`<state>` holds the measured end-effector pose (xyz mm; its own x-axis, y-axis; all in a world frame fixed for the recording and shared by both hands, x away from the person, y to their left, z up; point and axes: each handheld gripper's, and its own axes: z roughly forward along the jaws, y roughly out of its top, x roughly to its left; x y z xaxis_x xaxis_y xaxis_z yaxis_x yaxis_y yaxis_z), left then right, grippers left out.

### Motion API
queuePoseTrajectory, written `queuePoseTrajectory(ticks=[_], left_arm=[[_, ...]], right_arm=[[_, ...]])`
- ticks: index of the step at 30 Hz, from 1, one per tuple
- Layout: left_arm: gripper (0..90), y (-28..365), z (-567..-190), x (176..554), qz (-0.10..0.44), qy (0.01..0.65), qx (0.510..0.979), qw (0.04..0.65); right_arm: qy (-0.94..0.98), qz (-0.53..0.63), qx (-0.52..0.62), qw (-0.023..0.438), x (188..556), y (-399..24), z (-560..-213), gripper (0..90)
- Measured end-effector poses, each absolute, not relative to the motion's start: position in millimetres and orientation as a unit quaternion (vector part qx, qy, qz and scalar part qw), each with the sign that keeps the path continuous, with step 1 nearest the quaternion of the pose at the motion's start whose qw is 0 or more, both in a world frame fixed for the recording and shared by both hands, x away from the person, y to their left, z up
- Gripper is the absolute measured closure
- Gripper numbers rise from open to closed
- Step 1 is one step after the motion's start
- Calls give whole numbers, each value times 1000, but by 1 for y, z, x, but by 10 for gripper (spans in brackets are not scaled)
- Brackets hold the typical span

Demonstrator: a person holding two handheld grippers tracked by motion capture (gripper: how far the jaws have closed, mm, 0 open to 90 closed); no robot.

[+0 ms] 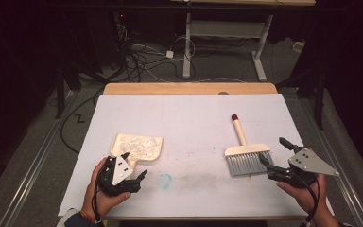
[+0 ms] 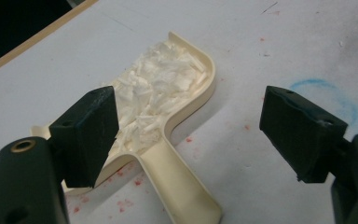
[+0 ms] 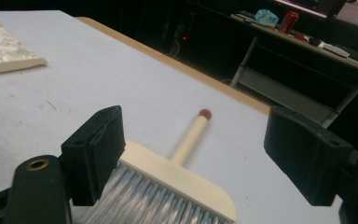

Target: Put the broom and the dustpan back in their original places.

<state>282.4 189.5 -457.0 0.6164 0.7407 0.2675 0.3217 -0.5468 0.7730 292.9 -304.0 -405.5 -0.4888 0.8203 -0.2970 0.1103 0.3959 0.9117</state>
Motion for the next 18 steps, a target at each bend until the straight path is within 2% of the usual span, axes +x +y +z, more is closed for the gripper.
queuePoseTrajectory(ticks=[18], left_arm=[[190,184,-461,288,292,314,833,350]], right_arm=[[751,431,345,363,288,-321,-442,215]])
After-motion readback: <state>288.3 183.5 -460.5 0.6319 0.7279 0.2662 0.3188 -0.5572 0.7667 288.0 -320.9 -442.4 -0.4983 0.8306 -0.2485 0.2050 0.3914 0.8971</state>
